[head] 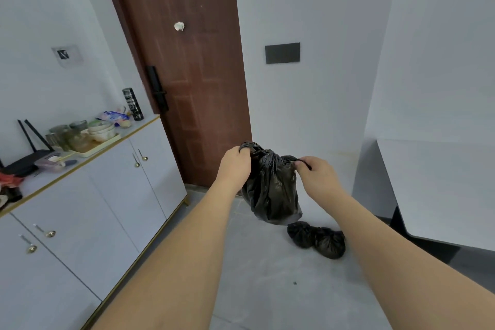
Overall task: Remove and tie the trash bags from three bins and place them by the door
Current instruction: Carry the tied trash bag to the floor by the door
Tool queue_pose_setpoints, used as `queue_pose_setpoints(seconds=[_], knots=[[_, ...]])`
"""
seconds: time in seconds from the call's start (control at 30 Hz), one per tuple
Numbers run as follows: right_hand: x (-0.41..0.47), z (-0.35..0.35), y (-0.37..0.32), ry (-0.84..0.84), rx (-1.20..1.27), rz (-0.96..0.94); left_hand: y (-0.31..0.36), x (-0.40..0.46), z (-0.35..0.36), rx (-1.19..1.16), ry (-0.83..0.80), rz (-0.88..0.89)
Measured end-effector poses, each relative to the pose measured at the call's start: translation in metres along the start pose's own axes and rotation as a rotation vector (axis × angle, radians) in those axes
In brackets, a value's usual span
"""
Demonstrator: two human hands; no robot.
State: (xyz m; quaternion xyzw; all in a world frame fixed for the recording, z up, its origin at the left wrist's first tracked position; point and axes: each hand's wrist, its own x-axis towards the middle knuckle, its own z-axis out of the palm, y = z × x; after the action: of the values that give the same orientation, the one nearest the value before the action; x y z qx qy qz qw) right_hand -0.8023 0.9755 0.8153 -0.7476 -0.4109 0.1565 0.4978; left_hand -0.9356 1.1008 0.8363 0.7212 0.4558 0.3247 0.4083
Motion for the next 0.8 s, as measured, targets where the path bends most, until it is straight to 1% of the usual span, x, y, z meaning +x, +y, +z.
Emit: queue_pose_setpoints(seconds=[0.27, 0.47, 0.8], knots=[[0.114, 0.022, 0.018, 0.029, 0.014, 0.027, -0.008, 0.115, 0.032, -0.018, -0.047, -0.032], [0.2, 0.05, 0.027, 0.061, -0.004, 0.062, -0.016, 0.211, 0.045, -0.042, -0.089, -0.019], [0.323, 0.074, 0.077, 0.012, -0.047, 0.128, -0.041, 0.339, 0.098, -0.035, -0.146, -0.066]])
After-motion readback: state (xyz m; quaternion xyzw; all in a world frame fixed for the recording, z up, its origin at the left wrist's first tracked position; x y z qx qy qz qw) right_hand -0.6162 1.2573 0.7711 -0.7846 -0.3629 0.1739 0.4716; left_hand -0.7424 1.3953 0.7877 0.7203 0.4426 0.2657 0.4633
